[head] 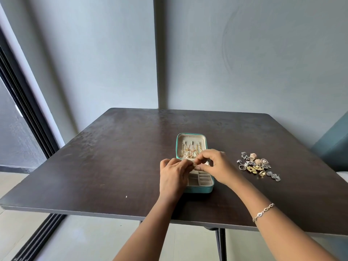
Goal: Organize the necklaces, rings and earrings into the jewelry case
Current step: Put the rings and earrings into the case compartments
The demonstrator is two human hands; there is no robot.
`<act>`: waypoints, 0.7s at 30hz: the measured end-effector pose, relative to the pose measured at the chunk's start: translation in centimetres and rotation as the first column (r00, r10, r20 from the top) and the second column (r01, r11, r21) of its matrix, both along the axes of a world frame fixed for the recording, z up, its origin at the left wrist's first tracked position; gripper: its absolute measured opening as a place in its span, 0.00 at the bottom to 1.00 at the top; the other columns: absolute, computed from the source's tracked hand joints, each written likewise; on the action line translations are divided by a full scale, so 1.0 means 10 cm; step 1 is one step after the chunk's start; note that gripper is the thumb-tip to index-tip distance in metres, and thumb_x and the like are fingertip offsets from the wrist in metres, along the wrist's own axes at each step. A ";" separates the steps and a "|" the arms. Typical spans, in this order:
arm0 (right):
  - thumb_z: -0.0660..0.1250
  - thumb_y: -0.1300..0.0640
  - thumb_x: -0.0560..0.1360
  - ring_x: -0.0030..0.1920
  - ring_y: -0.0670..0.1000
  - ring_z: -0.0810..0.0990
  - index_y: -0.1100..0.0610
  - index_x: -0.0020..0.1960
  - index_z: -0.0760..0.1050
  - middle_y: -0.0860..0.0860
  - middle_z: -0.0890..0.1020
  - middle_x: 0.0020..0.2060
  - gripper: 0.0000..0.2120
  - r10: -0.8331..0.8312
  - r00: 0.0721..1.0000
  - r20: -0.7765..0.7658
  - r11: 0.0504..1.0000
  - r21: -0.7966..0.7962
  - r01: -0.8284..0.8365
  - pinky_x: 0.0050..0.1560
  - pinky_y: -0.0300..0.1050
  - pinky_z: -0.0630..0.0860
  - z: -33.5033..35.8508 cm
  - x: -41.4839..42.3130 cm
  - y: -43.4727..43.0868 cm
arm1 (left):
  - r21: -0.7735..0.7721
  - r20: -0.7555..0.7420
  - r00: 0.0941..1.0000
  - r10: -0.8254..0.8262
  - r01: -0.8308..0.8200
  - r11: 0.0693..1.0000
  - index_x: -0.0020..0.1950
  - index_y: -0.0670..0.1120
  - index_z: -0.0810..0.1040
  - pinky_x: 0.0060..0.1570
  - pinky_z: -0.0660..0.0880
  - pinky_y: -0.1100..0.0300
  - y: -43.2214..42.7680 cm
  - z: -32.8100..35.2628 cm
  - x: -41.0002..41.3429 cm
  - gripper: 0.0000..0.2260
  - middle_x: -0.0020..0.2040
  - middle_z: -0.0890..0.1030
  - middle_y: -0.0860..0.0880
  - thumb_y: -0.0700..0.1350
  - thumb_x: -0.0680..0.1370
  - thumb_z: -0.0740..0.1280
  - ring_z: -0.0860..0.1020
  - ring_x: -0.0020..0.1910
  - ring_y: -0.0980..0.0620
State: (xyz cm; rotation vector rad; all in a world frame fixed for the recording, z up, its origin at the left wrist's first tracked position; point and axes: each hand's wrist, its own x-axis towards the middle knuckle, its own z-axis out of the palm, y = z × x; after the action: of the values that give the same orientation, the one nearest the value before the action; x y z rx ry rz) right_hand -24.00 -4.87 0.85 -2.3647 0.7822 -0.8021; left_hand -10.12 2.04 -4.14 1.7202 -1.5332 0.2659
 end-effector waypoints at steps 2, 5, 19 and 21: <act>0.74 0.64 0.66 0.38 0.38 0.74 0.58 0.43 0.81 0.41 0.78 0.35 0.06 -0.014 1.000 0.012 0.996 -0.083 0.015 0.41 0.28 0.68 -0.04 0.01 -0.01 | -0.006 -0.004 1.000 -0.016 0.015 1.000 0.41 0.51 0.80 0.40 0.58 0.65 0.00 0.01 -0.01 0.11 0.35 0.82 0.52 0.50 0.73 0.59 0.77 0.33 0.51; 0.74 0.63 0.66 0.40 0.42 0.73 0.58 0.42 0.82 0.47 0.81 0.37 0.05 -0.020 1.000 0.020 0.984 -0.179 0.023 0.43 0.30 0.68 -0.07 0.02 -0.03 | -0.007 0.000 1.000 -0.032 0.032 0.999 0.41 0.50 0.80 0.39 0.60 0.65 0.00 0.03 -0.02 0.10 0.34 0.82 0.52 0.50 0.73 0.59 0.77 0.31 0.53; 0.73 0.61 0.68 0.44 0.50 0.76 0.54 0.41 0.82 0.47 0.80 0.39 0.03 -0.100 0.994 -0.042 0.993 -0.067 0.097 0.44 0.36 0.69 -0.16 -0.20 -0.13 | 0.076 -0.263 0.965 -0.021 0.042 0.996 0.60 0.40 0.74 0.58 0.68 0.56 0.02 0.08 -0.06 0.14 0.60 0.76 0.44 0.36 0.76 0.58 0.70 0.62 0.48; 0.73 0.60 0.68 0.45 0.50 0.76 0.54 0.41 0.82 0.46 0.80 0.39 0.04 -0.098 0.993 -0.060 0.993 -0.073 0.094 0.46 0.42 0.72 -0.19 -0.20 -0.13 | 0.083 -0.268 0.963 -0.019 0.042 0.996 0.60 0.41 0.74 0.58 0.68 0.57 0.02 0.08 -0.06 0.12 0.60 0.76 0.45 0.37 0.77 0.59 0.70 0.62 0.48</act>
State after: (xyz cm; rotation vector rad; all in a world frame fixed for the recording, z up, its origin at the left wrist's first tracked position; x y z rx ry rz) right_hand -26.03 -6.20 -1.05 -2.4402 0.9136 -0.8096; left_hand -10.76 2.21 -3.36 1.7199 -1.3879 -0.0503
